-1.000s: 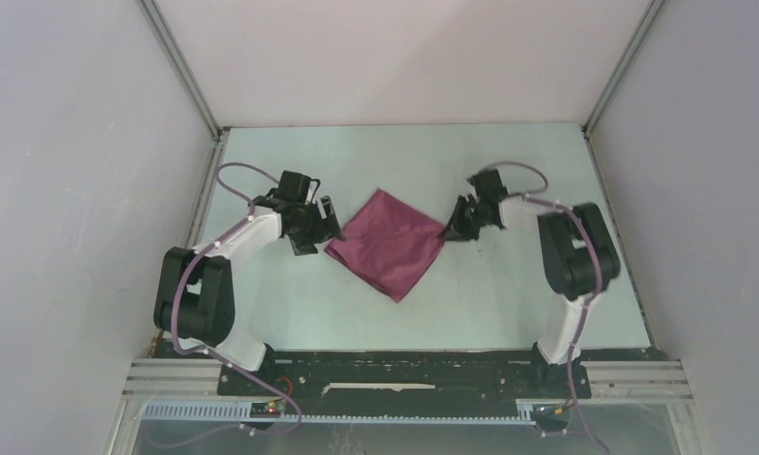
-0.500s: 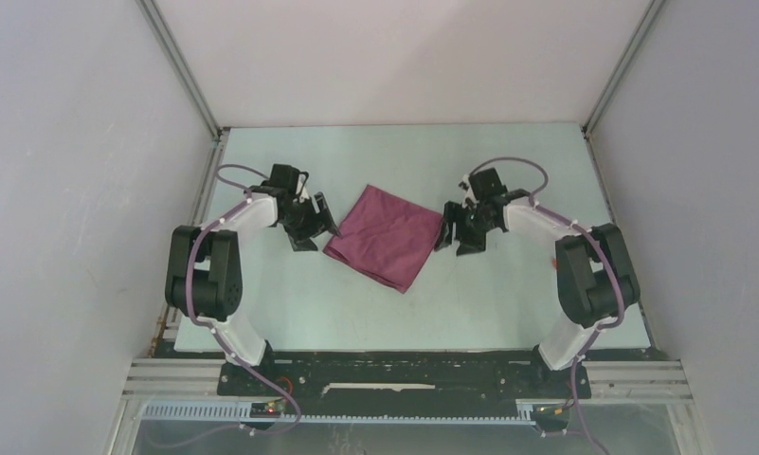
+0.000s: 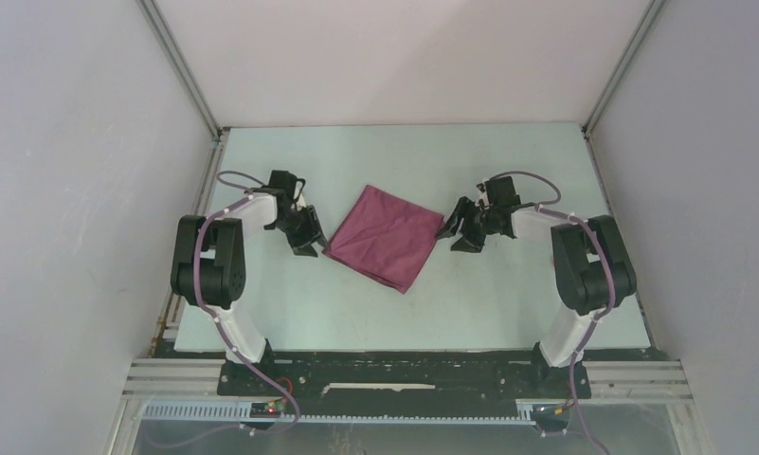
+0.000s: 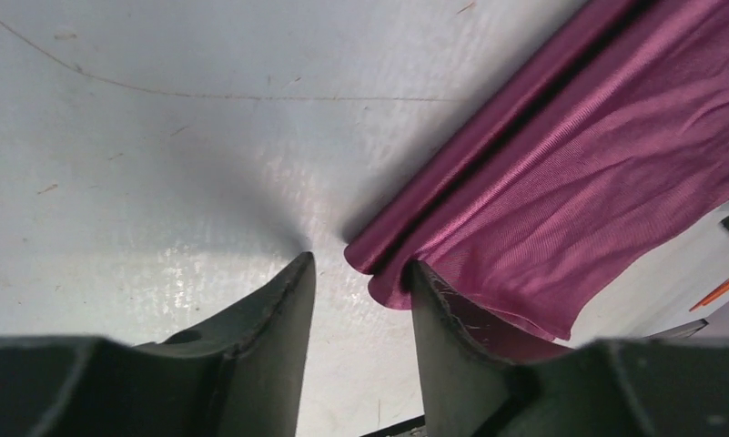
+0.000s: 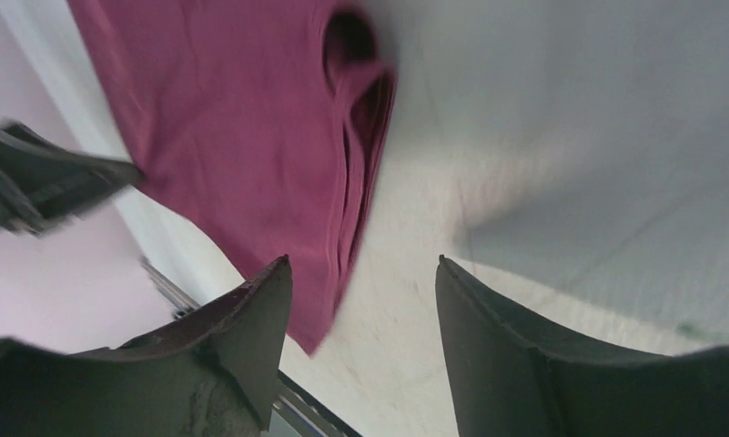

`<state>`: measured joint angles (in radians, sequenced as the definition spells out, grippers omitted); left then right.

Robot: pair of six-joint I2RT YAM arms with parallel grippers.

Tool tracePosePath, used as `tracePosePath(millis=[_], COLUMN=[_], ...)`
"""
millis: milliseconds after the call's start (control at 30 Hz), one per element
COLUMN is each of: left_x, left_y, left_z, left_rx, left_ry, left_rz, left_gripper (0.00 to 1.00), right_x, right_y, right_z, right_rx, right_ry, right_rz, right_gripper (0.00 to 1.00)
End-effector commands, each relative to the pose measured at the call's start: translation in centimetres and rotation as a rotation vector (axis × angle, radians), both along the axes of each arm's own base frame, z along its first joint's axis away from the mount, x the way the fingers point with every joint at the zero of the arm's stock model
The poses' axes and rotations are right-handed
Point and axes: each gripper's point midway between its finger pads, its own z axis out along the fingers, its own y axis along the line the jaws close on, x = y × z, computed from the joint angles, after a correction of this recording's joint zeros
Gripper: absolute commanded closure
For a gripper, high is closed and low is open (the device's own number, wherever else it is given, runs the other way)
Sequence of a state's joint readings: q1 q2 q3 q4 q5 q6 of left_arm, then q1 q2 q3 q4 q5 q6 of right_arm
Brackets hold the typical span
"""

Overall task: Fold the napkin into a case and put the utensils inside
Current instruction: Smooth out the square-folded napkin at the center of the board.

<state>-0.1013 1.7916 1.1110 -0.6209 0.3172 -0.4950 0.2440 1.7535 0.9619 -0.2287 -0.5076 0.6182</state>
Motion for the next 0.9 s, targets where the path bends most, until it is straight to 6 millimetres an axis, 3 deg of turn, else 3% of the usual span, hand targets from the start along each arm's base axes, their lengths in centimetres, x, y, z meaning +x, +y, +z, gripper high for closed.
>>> tracePosePath(millis=[0,200,467,600,867], left_x=[-0.5,-0.6,-0.1,-0.4,-0.8], left_y=[0.8,1.6,0.5,0.4,-0.2], left_z=[-0.6,-0.6,1.2,2.0,1.0], left_rx=[0.012,0.034,-0.032,-0.04,-0.064], left_ry=[0.015,0.021,-0.034,-0.058,-0.031], left_rz=[0.002,0.01,-0.007,-0.01,-0.019], left_gripper=[0.55,0.62,0.47,0.42,0.43], right_x=[5.4,7.9,9.2,9.5,10.6], right_y=[0.8,1.9,2.1,2.7,3.0], right_z=[1.5,1.1,1.0,0.8,0.4], right_rx=[0.2,0.271,0.276,0.289,0.257], right_ry=[-0.083,-0.071,-0.084,-0.084,-0.095], right_rz=[-0.117,-0.137,-0.145,-0.14,-0.132], right_gripper=[0.35,0.42,0.47,0.55,0.66])
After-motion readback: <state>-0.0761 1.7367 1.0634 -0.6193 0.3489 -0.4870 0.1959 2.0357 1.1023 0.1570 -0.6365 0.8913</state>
